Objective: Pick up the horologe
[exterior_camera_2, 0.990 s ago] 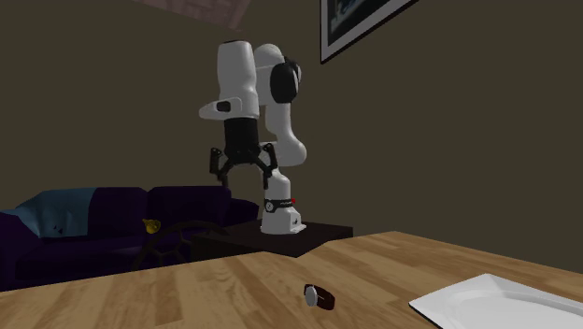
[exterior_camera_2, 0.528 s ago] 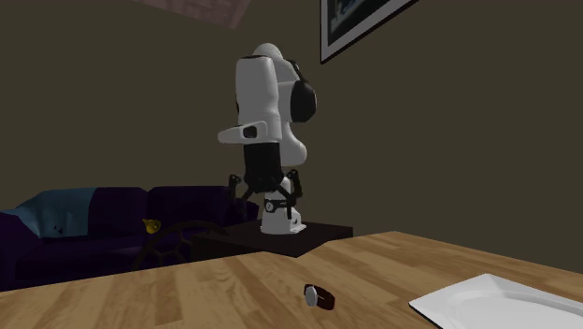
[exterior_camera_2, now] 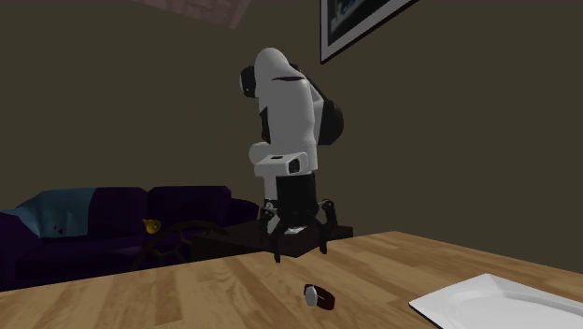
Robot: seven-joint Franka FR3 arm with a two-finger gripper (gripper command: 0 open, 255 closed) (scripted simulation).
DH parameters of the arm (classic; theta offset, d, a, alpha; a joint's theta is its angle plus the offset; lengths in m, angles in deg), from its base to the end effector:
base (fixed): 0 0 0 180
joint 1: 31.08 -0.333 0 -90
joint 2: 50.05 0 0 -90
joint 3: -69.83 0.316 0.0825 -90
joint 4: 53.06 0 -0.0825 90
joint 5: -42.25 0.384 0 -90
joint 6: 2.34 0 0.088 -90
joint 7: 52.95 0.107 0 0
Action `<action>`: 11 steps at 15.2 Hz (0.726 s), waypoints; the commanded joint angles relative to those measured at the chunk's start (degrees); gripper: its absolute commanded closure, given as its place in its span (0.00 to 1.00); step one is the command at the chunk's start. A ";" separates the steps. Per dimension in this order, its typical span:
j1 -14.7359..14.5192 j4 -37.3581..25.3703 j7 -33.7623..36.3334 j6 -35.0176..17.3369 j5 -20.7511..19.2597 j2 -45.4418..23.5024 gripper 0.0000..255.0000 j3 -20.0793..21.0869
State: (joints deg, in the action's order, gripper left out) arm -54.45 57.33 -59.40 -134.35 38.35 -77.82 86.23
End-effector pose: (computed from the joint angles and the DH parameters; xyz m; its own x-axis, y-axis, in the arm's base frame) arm 0.4785 0.3875 0.2384 0.6712 0.7376 -0.0744 0.7315 -0.6752 -0.0944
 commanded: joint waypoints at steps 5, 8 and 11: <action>-1.05 -0.80 0.36 -3.14 -1.31 -4.17 0.00 -0.56; -1.31 -0.92 0.52 -4.50 -1.72 -5.68 0.00 -0.90; -1.32 -0.97 0.54 -4.47 -1.72 -5.70 1.00 -0.90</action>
State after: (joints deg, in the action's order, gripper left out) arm -55.76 56.40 -58.86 -138.77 36.65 -83.45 85.35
